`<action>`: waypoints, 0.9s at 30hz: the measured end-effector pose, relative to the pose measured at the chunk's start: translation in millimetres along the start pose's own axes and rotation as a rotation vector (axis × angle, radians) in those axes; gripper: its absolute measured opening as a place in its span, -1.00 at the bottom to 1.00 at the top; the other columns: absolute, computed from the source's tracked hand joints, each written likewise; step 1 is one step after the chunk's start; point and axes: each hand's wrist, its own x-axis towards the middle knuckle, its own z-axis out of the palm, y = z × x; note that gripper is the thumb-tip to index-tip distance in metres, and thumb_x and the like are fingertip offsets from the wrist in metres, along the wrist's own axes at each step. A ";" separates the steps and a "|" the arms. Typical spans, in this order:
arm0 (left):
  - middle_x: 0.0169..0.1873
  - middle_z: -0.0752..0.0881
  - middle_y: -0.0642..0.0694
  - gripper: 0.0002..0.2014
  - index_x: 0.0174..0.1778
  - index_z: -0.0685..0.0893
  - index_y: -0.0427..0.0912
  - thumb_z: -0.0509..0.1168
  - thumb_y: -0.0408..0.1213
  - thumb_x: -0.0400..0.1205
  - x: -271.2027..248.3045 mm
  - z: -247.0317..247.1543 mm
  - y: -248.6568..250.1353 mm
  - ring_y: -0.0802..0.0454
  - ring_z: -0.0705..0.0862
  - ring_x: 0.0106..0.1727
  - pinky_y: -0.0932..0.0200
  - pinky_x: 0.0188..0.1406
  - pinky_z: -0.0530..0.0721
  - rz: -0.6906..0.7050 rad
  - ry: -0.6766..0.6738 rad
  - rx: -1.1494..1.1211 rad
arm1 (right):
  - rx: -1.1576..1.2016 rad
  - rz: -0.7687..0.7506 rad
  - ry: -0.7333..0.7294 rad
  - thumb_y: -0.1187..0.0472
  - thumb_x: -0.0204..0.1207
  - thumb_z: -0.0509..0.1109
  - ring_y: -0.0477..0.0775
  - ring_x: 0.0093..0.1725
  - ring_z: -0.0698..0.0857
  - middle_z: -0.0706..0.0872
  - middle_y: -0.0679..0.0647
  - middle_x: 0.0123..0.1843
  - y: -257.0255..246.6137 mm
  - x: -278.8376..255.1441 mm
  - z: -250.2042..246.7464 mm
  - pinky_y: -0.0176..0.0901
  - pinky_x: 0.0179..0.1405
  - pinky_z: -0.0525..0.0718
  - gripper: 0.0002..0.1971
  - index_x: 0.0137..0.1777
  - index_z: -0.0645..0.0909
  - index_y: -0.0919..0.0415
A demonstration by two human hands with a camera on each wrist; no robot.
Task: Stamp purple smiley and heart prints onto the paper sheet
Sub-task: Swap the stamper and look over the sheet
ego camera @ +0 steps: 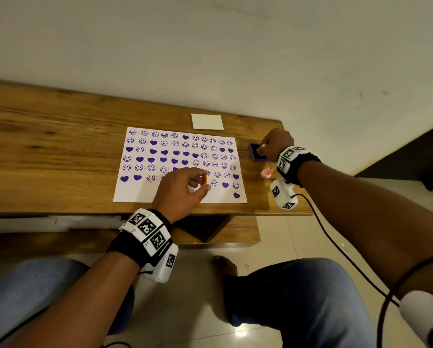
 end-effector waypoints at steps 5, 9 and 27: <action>-0.05 0.77 0.04 -0.66 0.21 0.73 -0.04 0.48 -0.11 0.52 0.5 -8.6 -4.1 0.18 0.71 -0.06 0.17 -0.03 0.72 0.014 0.009 -0.019 | 0.457 0.044 0.268 0.12 0.46 0.58 0.08 -0.01 0.79 0.85 0.09 -0.06 -10.2 -45.0 -19.5 -0.18 -0.03 0.67 -0.84 -0.02 0.84 0.14; -0.11 0.75 0.07 -0.65 0.20 0.73 -0.06 0.49 -0.12 0.51 3.4 -13.3 -5.4 0.22 0.69 -0.11 0.18 -0.04 0.70 0.012 0.041 -0.037 | 1.353 0.046 0.031 0.30 0.53 0.51 -0.03 -0.15 0.82 0.86 0.04 -0.18 -27.6 -127.5 -21.5 -0.17 -0.09 0.79 -0.96 -0.06 0.78 0.19; -0.07 0.76 0.08 -0.64 0.22 0.73 -0.01 0.47 -0.05 0.52 6.0 -7.5 -9.9 0.23 0.71 -0.09 0.15 -0.05 0.72 0.006 0.005 0.027 | 2.237 0.099 -0.610 0.47 -0.01 0.74 0.15 -0.13 0.82 0.77 0.26 -0.02 -31.3 -186.7 32.5 -0.18 -0.20 0.83 -0.51 -0.01 0.77 0.36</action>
